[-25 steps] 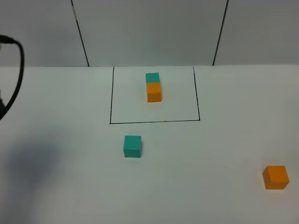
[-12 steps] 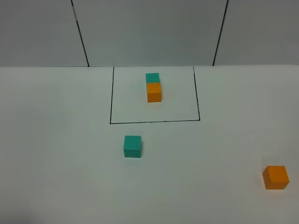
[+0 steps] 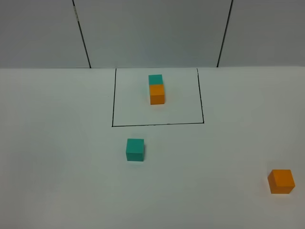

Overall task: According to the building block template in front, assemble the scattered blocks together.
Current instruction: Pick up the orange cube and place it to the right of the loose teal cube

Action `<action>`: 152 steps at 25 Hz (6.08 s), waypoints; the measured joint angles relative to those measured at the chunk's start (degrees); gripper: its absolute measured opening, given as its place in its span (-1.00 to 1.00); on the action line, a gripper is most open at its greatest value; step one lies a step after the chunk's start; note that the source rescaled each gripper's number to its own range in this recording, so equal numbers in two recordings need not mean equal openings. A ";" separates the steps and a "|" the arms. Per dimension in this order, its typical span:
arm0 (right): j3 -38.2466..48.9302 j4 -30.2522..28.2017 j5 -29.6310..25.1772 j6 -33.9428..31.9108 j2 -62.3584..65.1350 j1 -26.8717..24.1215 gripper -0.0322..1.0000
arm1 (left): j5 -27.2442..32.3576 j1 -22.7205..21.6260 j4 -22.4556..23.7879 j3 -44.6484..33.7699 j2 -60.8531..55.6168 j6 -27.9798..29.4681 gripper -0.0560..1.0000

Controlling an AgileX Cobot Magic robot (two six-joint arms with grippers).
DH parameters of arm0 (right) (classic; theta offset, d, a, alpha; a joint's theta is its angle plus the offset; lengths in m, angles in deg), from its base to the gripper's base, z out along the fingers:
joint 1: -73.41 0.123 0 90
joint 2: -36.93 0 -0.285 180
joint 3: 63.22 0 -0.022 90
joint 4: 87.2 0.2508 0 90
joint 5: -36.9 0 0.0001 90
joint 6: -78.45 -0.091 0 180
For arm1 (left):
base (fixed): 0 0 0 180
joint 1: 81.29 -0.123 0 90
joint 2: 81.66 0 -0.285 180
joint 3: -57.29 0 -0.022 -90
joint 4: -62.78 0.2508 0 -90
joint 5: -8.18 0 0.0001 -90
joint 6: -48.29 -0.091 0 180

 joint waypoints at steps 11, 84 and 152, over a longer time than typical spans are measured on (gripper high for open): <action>0.00 0.00 0.00 0.00 0.00 0.00 0.35 | 1.24 0.02 -0.26 -0.93 -4.07 -1.28 0.67; -17.98 11.59 9.13 3.91 -72.08 0.00 0.78 | 1.24 0.02 -0.26 -0.93 -4.07 -1.28 -0.02; -75.39 1.21 -5.28 46.09 -125.65 30.78 -0.93 | 1.24 0.02 -0.26 -0.98 -4.07 -1.28 -0.02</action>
